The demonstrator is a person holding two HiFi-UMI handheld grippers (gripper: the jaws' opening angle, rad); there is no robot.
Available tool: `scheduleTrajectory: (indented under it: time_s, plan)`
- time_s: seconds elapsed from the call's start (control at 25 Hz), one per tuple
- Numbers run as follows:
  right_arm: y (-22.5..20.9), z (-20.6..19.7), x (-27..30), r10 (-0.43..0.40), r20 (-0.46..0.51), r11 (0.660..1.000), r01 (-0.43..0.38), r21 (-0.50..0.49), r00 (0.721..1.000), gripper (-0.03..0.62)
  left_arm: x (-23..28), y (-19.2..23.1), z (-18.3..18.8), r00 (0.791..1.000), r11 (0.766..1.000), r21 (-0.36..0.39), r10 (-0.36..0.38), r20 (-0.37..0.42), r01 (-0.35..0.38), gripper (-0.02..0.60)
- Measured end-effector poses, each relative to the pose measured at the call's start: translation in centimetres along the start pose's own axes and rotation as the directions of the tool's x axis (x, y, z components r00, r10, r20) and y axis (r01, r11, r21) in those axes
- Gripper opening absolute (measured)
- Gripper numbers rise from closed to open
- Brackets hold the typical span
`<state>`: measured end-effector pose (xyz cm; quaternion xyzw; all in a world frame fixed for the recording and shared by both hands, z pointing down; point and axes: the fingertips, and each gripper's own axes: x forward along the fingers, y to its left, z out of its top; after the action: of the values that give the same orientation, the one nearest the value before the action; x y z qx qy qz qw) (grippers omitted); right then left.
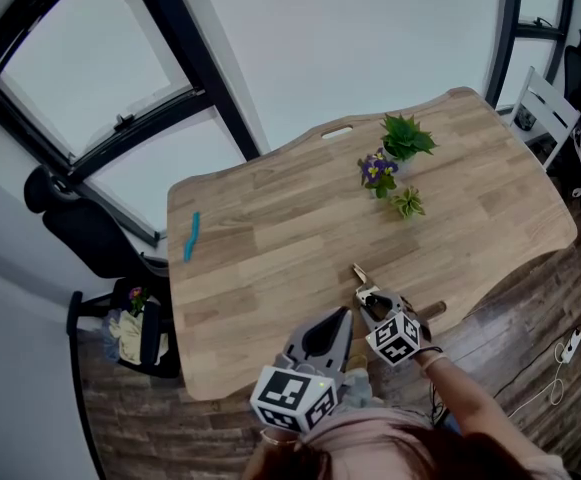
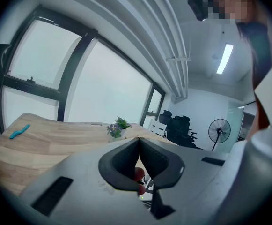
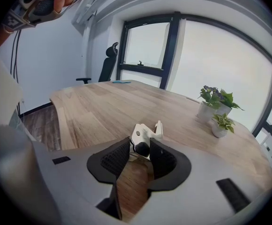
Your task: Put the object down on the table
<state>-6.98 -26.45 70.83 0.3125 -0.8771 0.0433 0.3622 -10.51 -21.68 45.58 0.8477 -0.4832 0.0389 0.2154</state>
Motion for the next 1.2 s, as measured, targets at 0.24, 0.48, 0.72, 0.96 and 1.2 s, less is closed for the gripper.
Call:
scheduleTrajectory:
  time_s: [0.24, 0.48, 0.72, 0.96, 1.2]
  plan:
    - [0.7, 0.7, -0.6, 0.02, 0.023, 1.0, -0.02, 0.009, 1.0, 0.12, -0.4, -0.4, -0.1, 1.0, 1.0, 0.005, 0.001, 0.002, -0.001, 0.003]
    - [0.4, 1.9, -1.7, -0.005, 0.079, 0.999, 0.002, 0.044, 0.997, 0.12, -0.8, -0.8, -0.1, 1.0, 1.0, 0.008, 0.007, 0.012, -0.007, 0.002]
    - [-0.7, 3.3, -3.7, -0.041, 0.14, 0.99, 0.021, 0.138, 0.989, 0.104, -1.4, -1.1, 0.2, 0.999, 1.0, 0.01, 0.023, 0.031, -0.024, 0.002]
    - [-1.1, 4.5, -5.7, -0.071, 0.192, 0.981, 0.034, 0.189, 0.979, 0.081, -2.2, -1.3, 0.2, 0.997, 0.998, 0.013, 0.053, 0.052, -0.054, 0.003]
    - [-1.1, 5.3, -7.9, -0.092, 0.237, 0.976, 0.04, 0.216, 0.967, 0.071, -3.1, -1.6, 0.2, 0.994, 0.996, 0.016, 0.082, 0.07, -0.083, 0.003]
